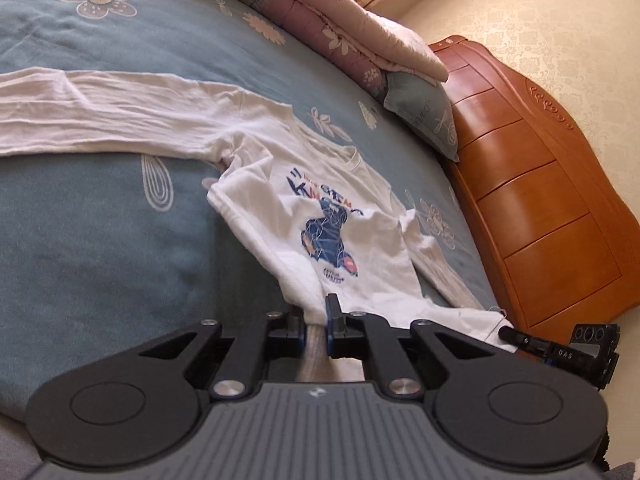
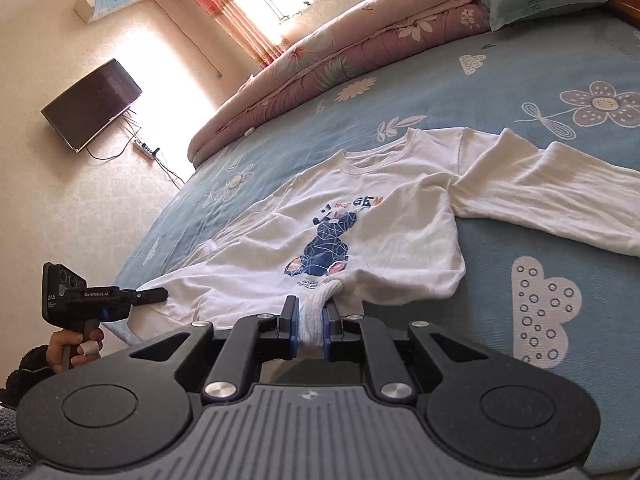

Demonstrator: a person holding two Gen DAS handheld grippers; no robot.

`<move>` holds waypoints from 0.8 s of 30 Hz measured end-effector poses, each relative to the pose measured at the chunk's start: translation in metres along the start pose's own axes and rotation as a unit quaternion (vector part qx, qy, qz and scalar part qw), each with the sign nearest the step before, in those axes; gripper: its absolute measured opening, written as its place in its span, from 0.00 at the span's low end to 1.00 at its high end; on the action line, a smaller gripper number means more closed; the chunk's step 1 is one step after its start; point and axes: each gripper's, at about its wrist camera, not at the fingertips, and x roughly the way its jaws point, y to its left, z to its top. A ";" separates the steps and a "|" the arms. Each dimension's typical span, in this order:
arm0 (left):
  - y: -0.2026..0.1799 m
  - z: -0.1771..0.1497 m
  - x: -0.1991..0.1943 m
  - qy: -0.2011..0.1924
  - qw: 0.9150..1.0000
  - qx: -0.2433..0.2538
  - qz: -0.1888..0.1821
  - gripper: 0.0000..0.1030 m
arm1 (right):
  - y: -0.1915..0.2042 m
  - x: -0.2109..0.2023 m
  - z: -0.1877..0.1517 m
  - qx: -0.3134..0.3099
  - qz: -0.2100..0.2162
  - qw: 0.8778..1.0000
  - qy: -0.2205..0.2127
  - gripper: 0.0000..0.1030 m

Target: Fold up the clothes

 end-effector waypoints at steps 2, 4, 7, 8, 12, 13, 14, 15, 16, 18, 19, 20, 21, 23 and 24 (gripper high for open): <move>0.009 -0.013 0.011 0.031 0.999 -0.014 0.018 0.07 | -0.009 0.002 -0.013 0.003 -0.026 0.999 0.023 0.14; 0.015 -0.023 0.018 0.051 0.998 -0.016 0.029 0.07 | -0.020 0.008 -0.026 0.007 -0.048 0.998 0.048 0.14; 0.020 -0.034 0.028 0.074 0.996 -0.017 0.042 0.07 | -0.038 0.016 -0.048 0.029 -0.062 0.994 0.081 0.14; 0.018 -0.034 0.027 0.073 0.996 -0.016 0.042 0.07 | -0.042 0.018 -0.055 0.035 -0.064 0.993 0.089 0.14; -0.002 -0.027 0.015 0.058 0.998 0.015 0.026 0.07 | -0.035 0.003 -0.055 0.032 -0.059 0.995 0.075 0.14; -0.006 -0.025 0.012 0.053 0.998 0.024 0.026 0.07 | -0.032 -0.003 -0.052 0.026 -0.059 0.996 0.068 0.14; -0.005 -0.023 0.011 0.057 0.998 0.026 0.033 0.07 | -0.028 -0.008 -0.049 0.019 -0.059 0.996 0.061 0.14; -0.003 -0.021 0.011 0.060 0.997 0.028 0.040 0.10 | -0.026 -0.013 -0.047 0.013 -0.060 0.996 0.057 0.14; -0.002 -0.020 0.011 0.064 0.996 0.029 0.047 0.11 | -0.027 -0.010 -0.049 0.010 -0.068 0.995 0.071 0.18; 0.006 -0.021 0.011 0.090 0.993 0.020 0.072 0.19 | -0.034 -0.004 -0.056 0.005 -0.107 0.989 0.101 0.25; 0.009 -0.022 0.009 0.098 0.991 0.022 0.089 0.19 | -0.038 -0.001 -0.060 0.003 -0.135 0.984 0.117 0.25; 0.011 -0.022 0.007 0.105 0.989 0.023 0.106 0.19 | -0.043 0.001 -0.064 0.002 -0.159 0.979 0.130 0.25; 0.009 -0.014 0.008 0.097 0.989 0.030 0.106 0.20 | -0.047 -0.002 -0.064 0.011 -0.160 0.979 0.124 0.25; 0.005 0.001 0.011 0.080 0.990 0.042 0.107 0.28 | -0.054 -0.012 -0.061 0.027 -0.154 0.983 0.102 0.26; 0.002 0.009 0.013 0.071 0.990 0.048 0.107 0.34 | -0.053 -0.016 -0.056 0.024 -0.150 0.984 0.089 0.27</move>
